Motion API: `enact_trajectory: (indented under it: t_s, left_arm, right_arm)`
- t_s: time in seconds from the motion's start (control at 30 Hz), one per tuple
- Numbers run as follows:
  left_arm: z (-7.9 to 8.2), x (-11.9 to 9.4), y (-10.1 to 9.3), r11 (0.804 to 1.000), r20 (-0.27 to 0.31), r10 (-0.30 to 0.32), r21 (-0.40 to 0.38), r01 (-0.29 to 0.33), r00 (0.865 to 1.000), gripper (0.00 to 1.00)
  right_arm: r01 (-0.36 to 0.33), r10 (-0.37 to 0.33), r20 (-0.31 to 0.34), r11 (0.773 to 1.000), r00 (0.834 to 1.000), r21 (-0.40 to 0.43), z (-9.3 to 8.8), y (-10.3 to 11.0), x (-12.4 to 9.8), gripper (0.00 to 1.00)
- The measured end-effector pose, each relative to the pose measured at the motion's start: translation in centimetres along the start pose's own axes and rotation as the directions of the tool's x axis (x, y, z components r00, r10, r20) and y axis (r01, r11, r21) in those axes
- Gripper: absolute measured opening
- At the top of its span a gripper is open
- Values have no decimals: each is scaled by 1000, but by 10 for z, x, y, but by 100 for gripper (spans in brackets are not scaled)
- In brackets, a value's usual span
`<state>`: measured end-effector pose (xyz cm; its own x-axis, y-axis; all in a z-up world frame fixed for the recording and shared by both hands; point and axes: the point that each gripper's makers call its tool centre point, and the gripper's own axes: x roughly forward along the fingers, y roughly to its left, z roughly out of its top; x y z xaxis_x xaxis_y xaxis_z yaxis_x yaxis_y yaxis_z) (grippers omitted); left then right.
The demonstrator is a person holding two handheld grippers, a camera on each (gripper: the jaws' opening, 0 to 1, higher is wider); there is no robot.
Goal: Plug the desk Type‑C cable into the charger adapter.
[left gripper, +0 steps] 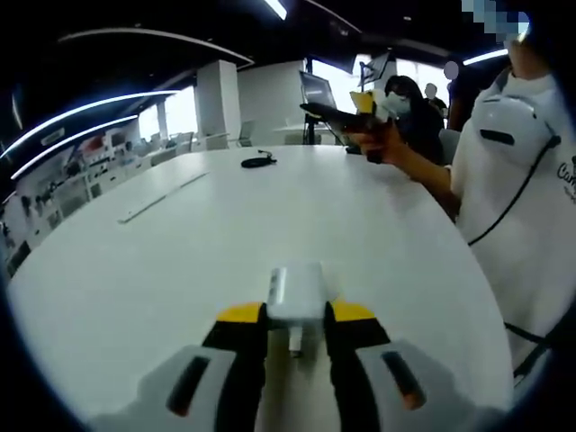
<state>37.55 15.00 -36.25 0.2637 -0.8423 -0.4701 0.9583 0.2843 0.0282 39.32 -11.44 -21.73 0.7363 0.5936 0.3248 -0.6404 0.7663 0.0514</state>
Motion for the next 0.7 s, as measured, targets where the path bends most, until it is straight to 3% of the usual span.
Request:
enact_trajectory:
  t_s: [0.7]
  left_arm:
    - [2,3,-10,1000,31,-23,5,23,999,25]
  right_arm:
    - [5,-5,-10,1000,1000,-1,-4,-2,1,91]
